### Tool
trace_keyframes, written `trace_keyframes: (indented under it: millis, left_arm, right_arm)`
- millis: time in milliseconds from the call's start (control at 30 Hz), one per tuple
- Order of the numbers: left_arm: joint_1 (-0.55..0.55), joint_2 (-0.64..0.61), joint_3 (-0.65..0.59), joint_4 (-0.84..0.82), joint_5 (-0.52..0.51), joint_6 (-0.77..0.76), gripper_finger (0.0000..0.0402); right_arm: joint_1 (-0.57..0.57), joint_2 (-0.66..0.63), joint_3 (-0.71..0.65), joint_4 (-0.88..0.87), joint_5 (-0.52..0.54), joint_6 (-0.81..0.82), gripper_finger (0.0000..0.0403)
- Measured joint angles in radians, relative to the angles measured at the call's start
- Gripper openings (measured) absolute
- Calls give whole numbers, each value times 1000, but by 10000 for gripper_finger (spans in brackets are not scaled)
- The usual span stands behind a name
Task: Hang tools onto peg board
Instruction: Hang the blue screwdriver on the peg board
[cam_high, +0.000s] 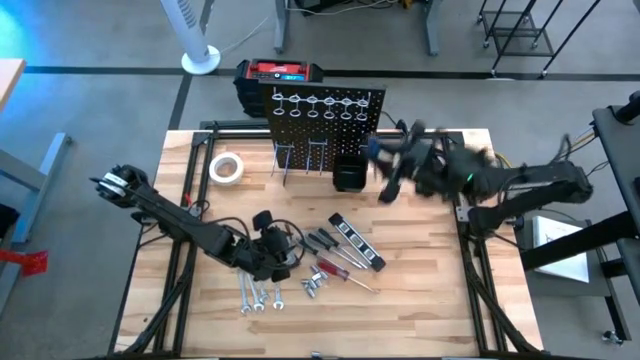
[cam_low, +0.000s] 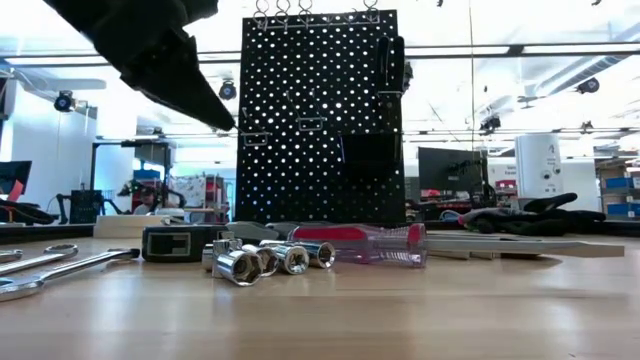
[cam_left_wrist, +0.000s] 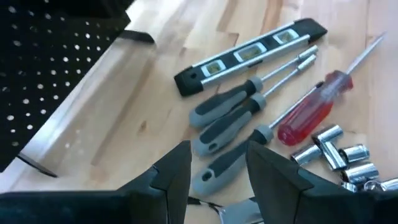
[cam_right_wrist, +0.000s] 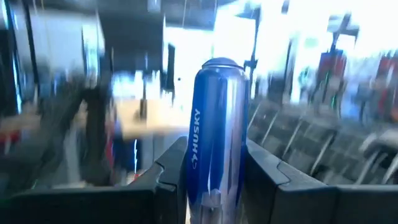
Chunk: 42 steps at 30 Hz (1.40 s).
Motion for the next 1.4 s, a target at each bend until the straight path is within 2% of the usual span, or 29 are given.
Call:
trace_keyframes:
  millis: [100,167,333,500,867,1167,1400]
  left_arm:
    - [2,-30,0,-3,2,0,143]
    - [2,-52,0,-12,6,0,143]
    - [2,-102,0,-44,3,19,143]
    - [16,-134,0,-44,2,48,143]
    - [18,-128,-1,-54,-1,27,143]
    - [18,-119,-2,-77,-9,-13,143]
    - [18,-119,-2,-78,-25,-17,143]
  right_arm:
    - [-137,-32,2,208,-193,-1,89]
    - [-230,-39,30,261,-279,30,89]
    - [-413,37,100,267,-359,120,89]
    - [-503,132,193,268,-424,190,89]
    - [-557,248,365,91,-477,214,89]
    - [-563,264,377,-30,-502,248,89]
    - [-562,241,377,-53,-507,254,89]
